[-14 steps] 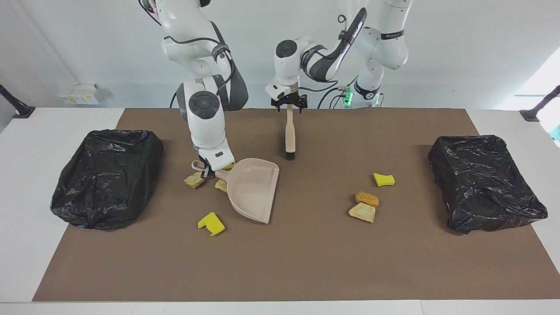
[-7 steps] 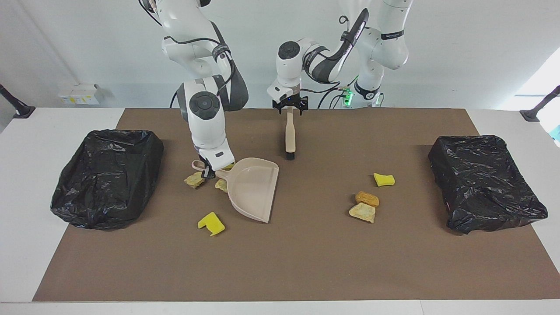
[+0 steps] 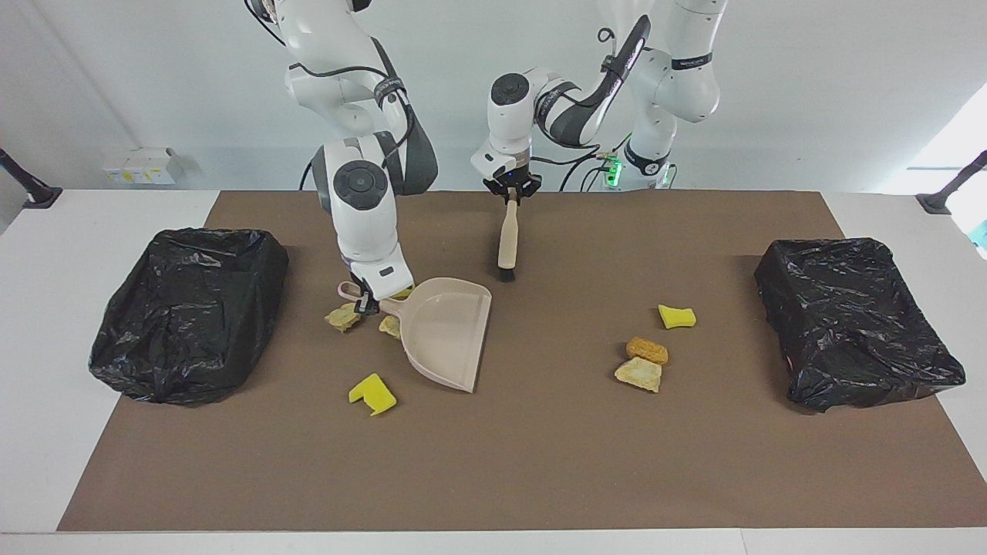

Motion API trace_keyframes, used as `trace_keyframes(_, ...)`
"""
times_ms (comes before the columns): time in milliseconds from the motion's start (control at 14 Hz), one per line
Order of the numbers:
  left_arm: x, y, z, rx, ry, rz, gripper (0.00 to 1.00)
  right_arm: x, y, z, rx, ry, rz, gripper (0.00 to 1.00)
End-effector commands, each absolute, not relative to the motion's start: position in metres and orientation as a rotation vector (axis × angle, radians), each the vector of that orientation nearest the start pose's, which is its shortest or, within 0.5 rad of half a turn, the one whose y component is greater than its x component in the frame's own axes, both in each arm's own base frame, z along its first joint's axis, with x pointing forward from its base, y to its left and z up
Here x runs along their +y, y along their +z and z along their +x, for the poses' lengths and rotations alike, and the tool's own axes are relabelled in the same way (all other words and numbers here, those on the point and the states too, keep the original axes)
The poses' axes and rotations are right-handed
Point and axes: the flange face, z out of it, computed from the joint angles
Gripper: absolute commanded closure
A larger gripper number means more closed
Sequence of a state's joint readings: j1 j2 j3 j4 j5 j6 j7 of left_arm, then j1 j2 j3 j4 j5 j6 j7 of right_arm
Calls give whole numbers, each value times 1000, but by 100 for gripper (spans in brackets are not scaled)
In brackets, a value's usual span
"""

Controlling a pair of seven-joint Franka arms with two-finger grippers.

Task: Sweep and dump trash in bin
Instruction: 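Grasp the beige brush handle with the left gripper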

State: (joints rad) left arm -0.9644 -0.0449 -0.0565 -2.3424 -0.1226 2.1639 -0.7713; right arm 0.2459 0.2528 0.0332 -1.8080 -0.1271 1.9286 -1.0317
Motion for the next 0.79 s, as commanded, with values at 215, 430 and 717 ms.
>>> trace_keyframes(215, -342, 410, 303, 58, 329, -3066, 100, 161, 400, 583, -2062, 215, -2455, 100)
trace_keyframes(430, -261, 458, 342, -111, 373, -3078, 100, 171, 395, 582, -2096, 211, -2429, 100)
trace_keyframes(717, -158, 485, 417, -322, 464, -3049, 100, 206, 394, 576, -2193, 197, -2371, 100)
